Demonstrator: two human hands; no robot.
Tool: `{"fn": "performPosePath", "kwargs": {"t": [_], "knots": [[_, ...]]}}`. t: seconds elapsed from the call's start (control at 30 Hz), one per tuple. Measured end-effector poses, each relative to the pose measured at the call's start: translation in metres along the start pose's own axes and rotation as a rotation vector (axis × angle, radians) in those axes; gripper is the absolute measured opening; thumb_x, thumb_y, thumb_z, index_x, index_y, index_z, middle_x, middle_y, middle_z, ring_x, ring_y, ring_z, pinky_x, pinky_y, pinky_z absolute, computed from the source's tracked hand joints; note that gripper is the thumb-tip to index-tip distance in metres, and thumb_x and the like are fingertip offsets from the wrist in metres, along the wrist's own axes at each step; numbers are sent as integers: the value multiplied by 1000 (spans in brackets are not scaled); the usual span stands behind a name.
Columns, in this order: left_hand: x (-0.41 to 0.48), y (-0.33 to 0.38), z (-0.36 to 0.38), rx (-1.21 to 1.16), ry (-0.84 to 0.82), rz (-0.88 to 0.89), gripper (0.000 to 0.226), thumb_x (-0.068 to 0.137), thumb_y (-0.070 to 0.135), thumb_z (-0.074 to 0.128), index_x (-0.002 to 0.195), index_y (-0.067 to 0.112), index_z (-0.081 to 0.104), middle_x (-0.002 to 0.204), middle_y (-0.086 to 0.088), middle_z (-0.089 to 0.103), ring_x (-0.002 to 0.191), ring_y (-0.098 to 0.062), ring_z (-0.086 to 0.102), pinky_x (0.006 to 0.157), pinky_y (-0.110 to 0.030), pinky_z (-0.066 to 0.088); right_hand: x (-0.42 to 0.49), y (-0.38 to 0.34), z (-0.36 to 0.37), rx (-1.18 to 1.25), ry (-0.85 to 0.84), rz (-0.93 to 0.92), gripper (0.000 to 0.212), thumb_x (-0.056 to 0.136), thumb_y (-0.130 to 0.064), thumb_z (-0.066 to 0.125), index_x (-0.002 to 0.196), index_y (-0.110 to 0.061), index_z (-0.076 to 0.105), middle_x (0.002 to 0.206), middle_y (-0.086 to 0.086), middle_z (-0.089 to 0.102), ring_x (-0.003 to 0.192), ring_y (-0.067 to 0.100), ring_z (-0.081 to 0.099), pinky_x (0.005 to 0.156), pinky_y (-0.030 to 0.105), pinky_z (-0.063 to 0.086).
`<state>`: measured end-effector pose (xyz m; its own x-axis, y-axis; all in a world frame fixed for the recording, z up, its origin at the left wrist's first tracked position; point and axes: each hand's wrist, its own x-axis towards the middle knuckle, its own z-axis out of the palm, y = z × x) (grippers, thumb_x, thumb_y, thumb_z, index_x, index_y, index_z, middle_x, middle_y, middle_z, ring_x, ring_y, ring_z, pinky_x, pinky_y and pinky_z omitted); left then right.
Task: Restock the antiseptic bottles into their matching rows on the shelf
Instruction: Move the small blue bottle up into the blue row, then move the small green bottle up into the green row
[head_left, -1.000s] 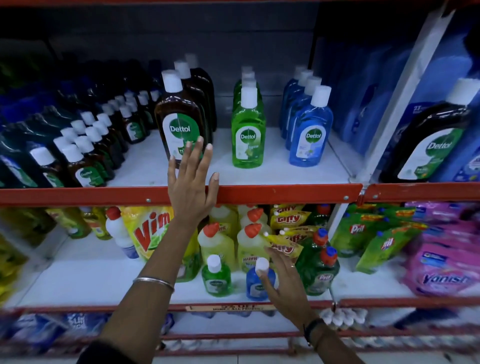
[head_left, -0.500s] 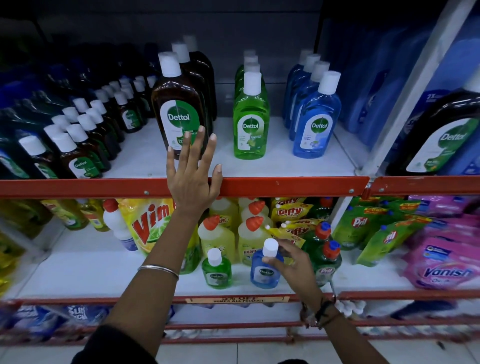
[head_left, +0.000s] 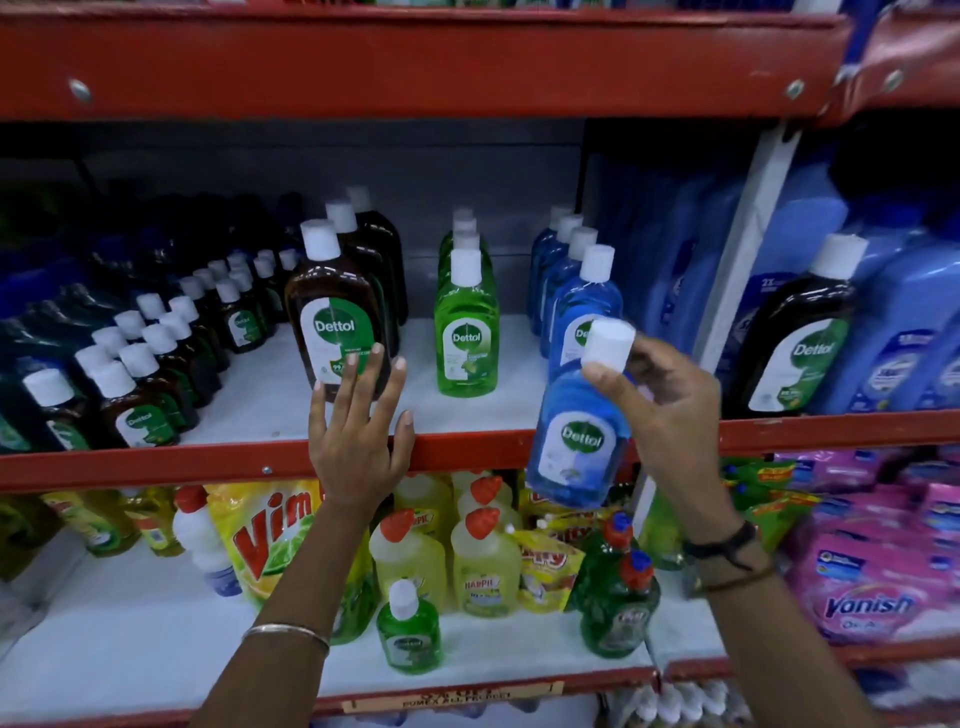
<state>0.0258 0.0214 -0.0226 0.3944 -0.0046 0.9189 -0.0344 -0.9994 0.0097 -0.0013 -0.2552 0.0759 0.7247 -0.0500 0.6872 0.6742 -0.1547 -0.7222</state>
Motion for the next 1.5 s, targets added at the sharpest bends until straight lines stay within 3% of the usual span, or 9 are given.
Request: {"fn": "performPosePath", "kwargs": {"t": [0.13, 0.37, 0.53, 0.73, 0.8, 0.93, 1.2, 1.33, 1.5], "knots": [[0, 0, 1, 19, 26, 9, 48, 99, 38, 37, 144, 23, 44, 150, -4, 44, 140, -22, 40, 113, -47, 28, 41, -2, -5, 47, 120, -57, 30, 81, -21, 72, 109, -9, 67, 89, -14, 73, 83, 5, 65, 77, 22, 53], [0, -1, 1, 23, 27, 13, 48, 99, 37, 36, 143, 23, 45, 149, -4, 45, 140, -23, 40, 111, -49, 30, 71, 35, -4, -38, 103, 37, 38, 82, -24, 72, 116, -7, 66, 108, 11, 71, 93, 12, 65, 86, 29, 54], [0, -1, 1, 30, 26, 11, 48, 99, 38, 33, 143, 23, 44, 150, -4, 44, 139, -24, 40, 110, -49, 30, 70, 52, -4, -68, 71, 91, 39, 81, -23, 73, 117, -11, 66, 111, 9, 72, 100, 20, 67, 93, 41, 53], [0, -2, 1, 20, 23, -3, 48, 100, 39, 32, 144, 24, 43, 150, -5, 43, 139, -24, 40, 110, -50, 31, 65, 48, -3, -115, 79, 118, 50, 80, -27, 73, 125, -9, 61, 123, 8, 66, 111, 15, 62, 100, 34, 49], [1, -1, 0, 5, 14, 0, 48, 100, 40, 32, 145, 25, 40, 151, -4, 41, 140, -23, 38, 111, -50, 30, 52, 41, -3, -159, 120, 78, 58, 79, -35, 71, 130, -11, 55, 131, 6, 60, 119, 13, 55, 103, 27, 45], [-1, -6, -5, -95, 1, -58, 53, 99, 38, 35, 151, 28, 28, 154, -5, 37, 145, -18, 29, 118, -43, 17, 7, 32, 4, -275, 145, -77, 50, 86, -30, 68, 130, -14, 52, 131, 7, 55, 125, 21, 49, 106, 36, 42], [-7, -36, -5, -29, -7, -15, 49, 103, 42, 31, 151, 31, 26, 153, -5, 40, 143, -21, 33, 116, -49, 21, -122, 60, 71, -99, -259, 142, 37, 85, -50, 59, 115, -28, 63, 113, -16, 64, 107, 4, 60, 89, 27, 51], [-7, -37, -2, -6, 28, 7, 48, 103, 43, 32, 148, 29, 34, 151, -5, 42, 141, -21, 37, 117, -45, 20, -168, 92, 107, -94, -598, 296, 45, 84, -63, 53, 123, -42, 50, 121, -23, 54, 115, -7, 50, 96, 19, 43], [-7, -37, -1, 14, 34, 24, 47, 102, 43, 31, 146, 28, 37, 149, -6, 45, 140, -21, 37, 115, -47, 23, -191, 120, 136, -109, -806, 454, 67, 75, -68, 59, 129, -28, 51, 130, -13, 53, 120, 5, 49, 98, 17, 38]]}}
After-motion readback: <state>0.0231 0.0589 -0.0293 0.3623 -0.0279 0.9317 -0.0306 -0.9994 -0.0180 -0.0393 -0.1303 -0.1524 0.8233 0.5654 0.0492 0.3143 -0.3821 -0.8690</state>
